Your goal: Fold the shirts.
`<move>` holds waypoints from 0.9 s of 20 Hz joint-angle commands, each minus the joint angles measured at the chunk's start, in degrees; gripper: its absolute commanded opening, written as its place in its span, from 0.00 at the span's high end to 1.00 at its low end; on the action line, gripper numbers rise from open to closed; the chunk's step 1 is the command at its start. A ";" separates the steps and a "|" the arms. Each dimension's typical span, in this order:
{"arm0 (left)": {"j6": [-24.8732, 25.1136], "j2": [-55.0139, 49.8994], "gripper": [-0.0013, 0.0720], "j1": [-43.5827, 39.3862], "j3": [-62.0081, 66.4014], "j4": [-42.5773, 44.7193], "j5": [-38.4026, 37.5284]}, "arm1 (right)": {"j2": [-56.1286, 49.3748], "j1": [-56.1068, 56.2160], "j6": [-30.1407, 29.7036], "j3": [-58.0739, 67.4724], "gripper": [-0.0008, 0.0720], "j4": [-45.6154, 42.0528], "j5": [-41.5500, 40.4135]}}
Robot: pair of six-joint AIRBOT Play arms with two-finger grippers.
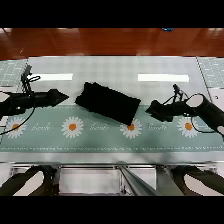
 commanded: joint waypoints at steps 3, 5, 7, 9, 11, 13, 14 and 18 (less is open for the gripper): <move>-0.13 0.00 0.96 -3.21 0.00 -2.64 0.17 | -12.22 0.22 -17.86 2.38 0.42 22.64 1.20; -0.13 -0.02 0.96 -3.19 0.02 -2.78 0.20 | -15.26 1.95 -17.79 4.85 0.42 22.64 1.57; -0.11 -0.02 0.96 -3.19 0.02 -2.78 0.22 | -17.99 4.83 -17.79 7.89 0.42 22.58 1.79; -0.11 -0.02 0.96 -3.19 0.02 -2.78 0.61 | -20.28 7.28 -17.31 11.30 0.43 22.45 2.51; -0.09 -0.02 0.96 -3.19 0.02 -2.75 1.07 | -21.22 9.11 -17.31 15.08 0.81 21.79 3.30; -0.09 -0.02 0.96 -3.19 0.02 -2.73 1.60 | -21.16 9.68 -19.78 20.35 0.96 21.59 6.29; -0.07 -0.02 0.96 -3.19 0.02 -2.73 1.92 | -21.09 9.66 -19.67 24.20 0.96 20.35 8.41; -0.02 -0.50 0.96 -3.19 0.00 -0.96 3.41 | -19.39 8.11 -10.93 42.62 0.96 7.96 13.90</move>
